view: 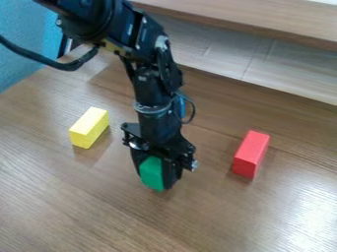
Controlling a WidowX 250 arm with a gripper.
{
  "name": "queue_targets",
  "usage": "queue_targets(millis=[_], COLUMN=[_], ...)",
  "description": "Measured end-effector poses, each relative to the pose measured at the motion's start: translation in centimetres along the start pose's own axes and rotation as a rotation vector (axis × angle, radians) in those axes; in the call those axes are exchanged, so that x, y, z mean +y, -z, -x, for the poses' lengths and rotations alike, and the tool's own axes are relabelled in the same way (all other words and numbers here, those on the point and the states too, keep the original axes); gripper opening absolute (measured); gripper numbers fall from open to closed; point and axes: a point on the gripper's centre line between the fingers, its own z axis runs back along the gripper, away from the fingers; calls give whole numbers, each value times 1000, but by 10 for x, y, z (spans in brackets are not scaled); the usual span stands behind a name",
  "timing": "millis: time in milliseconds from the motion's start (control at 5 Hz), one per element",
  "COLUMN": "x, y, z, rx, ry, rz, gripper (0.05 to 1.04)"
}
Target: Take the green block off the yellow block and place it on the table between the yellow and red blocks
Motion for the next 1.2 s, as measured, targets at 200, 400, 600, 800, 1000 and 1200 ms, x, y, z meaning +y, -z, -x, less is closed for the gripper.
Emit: queue_targets(millis=[200, 400, 600, 800, 1000, 1200], x=[-8, -5, -4, -4, -5, -6], y=[4, 7, 12, 13, 13, 1], z=[3, 7, 11, 11, 12, 11], rx=[5, 10, 23, 21, 23, 16], ry=[26, 20, 19, 9, 6, -3], rz=[-27, -43, -47, -46, -45, -27], gripper=[600, 600, 600, 649, 940, 1007])
